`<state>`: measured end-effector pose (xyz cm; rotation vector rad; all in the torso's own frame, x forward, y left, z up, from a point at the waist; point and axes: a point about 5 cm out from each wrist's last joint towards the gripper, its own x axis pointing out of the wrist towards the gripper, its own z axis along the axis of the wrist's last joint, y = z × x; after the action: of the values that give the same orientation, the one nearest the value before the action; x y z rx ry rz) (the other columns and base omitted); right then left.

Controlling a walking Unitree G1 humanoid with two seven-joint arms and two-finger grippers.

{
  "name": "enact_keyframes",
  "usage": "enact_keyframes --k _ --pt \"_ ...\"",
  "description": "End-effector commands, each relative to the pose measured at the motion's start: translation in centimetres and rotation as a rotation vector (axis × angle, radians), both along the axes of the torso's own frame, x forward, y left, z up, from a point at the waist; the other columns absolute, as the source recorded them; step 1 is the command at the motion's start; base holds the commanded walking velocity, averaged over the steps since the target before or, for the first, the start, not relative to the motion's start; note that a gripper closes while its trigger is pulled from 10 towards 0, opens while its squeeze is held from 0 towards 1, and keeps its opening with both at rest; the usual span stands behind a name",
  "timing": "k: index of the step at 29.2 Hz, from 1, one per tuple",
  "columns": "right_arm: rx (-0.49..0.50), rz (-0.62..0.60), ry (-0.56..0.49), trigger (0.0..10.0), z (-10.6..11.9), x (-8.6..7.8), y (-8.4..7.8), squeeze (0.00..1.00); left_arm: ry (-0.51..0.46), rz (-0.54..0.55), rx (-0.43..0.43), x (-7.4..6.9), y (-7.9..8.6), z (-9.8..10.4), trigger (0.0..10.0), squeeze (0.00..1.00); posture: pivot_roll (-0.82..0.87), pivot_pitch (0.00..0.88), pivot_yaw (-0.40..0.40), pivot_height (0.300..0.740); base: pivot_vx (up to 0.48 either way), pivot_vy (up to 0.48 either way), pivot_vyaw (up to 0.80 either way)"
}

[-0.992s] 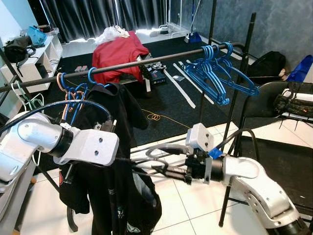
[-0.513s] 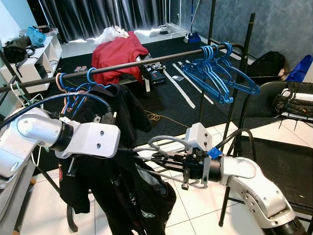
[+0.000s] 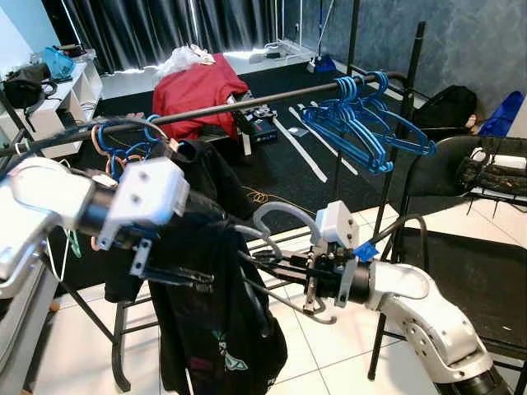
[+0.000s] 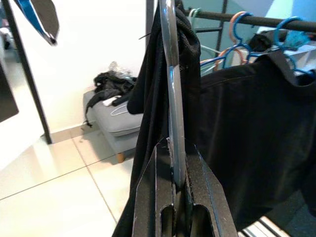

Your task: Hang hanger

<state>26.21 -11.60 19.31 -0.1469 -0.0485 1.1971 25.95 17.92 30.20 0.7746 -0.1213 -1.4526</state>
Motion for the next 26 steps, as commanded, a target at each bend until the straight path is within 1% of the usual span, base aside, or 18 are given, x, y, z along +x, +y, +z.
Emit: enact_keyframes --k 1,2,3,4,6,7,9,10,11,13,14,16,17,18,19,20,22,26 --pt "0.034 0.009 -0.04 0.0 1.1 -0.1 -0.1 0.0 -0.017 0.082 -0.069 0.8 1.2 0.4 10.0 1.0 -0.13 0.0 0.12 0.74 0.0 0.0 0.0" --pt "0.036 0.003 -0.046 0.0 1.3 -0.1 -0.4 0.0 -0.051 0.167 -0.115 1.5 2.2 0.5 10.0 1.0 -0.13 0.0 0.122 0.74 0.0 0.0 0.0" --pt "0.036 0.003 -0.046 0.0 1.3 -0.1 -0.4 0.0 -0.051 0.167 -0.115 1.5 2.2 0.5 10.0 1.0 -0.13 0.0 0.122 0.74 0.0 0.0 0.0" --pt "0.038 -0.001 -0.049 0.0 1.4 -0.1 -0.5 0.0 -0.073 0.224 -0.146 2.0 2.8 0.5 10.0 1.0 -0.13 0.0 0.122 0.74 0.0 0.0 0.0" --pt "0.038 -0.001 -0.049 0.0 1.4 -0.1 -0.5 0.0 -0.073 0.224 -0.146 2.0 2.8 0.5 10.0 1.0 -0.13 0.0 0.122 0.74 0.0 0.0 0.0" --pt "0.04 -0.002 -0.053 0.0 1.6 -0.2 -0.8 0.0 -0.103 0.298 -0.187 2.6 3.6 0.4 10.0 1.0 -0.13 0.0 0.125 0.74 0.0 0.0 0.0" --pt "0.04 -0.002 -0.053 0.0 1.6 -0.2 -0.8 0.0 -0.103 0.298 -0.187 2.6 3.6 0.4 10.0 1.0 -0.13 0.0 0.125 0.74 0.0 0.0 0.0" --pt "0.045 -0.002 -0.058 0.0 2.0 -0.3 -1.0 0.0 -0.119 0.399 -0.246 3.4 4.6 0.0 10.0 0.62 -0.13 0.0 0.128 0.74 0.0 0.0 0.0" --pt "0.053 -0.005 -0.07 0.0 2.6 -0.4 -1.5 0.0 -0.098 0.508 -0.324 4.0 5.9 -1.2 10.0 0.0 -0.14 0.0 0.129 0.74 0.0 0.0 0.0" --pt "0.053 -0.005 -0.07 0.0 2.6 -0.4 -1.5 0.0 -0.098 0.508 -0.324 4.0 5.9 -1.2 10.0 0.0 -0.14 0.0 0.129 0.74 0.0 0.0 0.0" --pt "0.059 -0.008 -0.08 0.0 3.1 -0.5 -1.9 0.0 -0.066 0.579 -0.377 4.3 6.8 -2.4 10.0 0.0 -0.14 0.0 0.129 0.74 0.0 0.0 0.0" --pt "0.059 -0.008 -0.08 0.0 3.1 -0.5 -1.9 0.0 -0.066 0.579 -0.377 4.3 6.8 -2.4 10.0 0.0 -0.14 0.0 0.129 0.74 0.0 0.0 0.0" --pt "0.061 -0.014 -0.092 0.0 3.5 -0.6 -2.3 0.0 -0.025 0.618 -0.417 4.1 7.4 -3.6 10.0 0.0 -0.15 0.0 0.127 0.74 0.0 0.0 0.0" --pt "0.061 -0.014 -0.092 0.0 3.5 -0.6 -2.3 0.0 -0.025 0.618 -0.417 4.1 7.4 -3.6 10.0 0.0 -0.15 0.0 0.127 0.74 0.0 0.0 0.0" --pt "0.061 -0.018 -0.102 0.0 3.9 -0.6 -2.6 0.0 0.0 0.64 -0.438 4.0 7.7 -4.4 10.0 0.0 -0.14 0.0 0.126 0.74 0.0 0.0 0.0" --pt "0.061 -0.018 -0.102 0.0 3.9 -0.6 -2.6 0.0 0.0 0.64 -0.438 4.0 7.7 -4.4 10.0 0.0 -0.14 0.0 0.126 0.74 0.0 0.0 0.0" --pt "0.06 -0.023 -0.113 0.0 4.2 -0.6 -2.9 0.0 0.026 0.663 -0.466 3.8 8.1 -5.0 10.0 0.0 -0.14 0.0 0.126 0.74 0.0 0.0 0.0" --pt "0.06 -0.025 -0.117 0.0 4.3 -0.6 -2.9 0.0 0.032 0.663 -0.478 3.7 8.3 -5.1 10.0 0.0 -0.14 0.0 0.127 0.74 0.0 0.0 0.0"
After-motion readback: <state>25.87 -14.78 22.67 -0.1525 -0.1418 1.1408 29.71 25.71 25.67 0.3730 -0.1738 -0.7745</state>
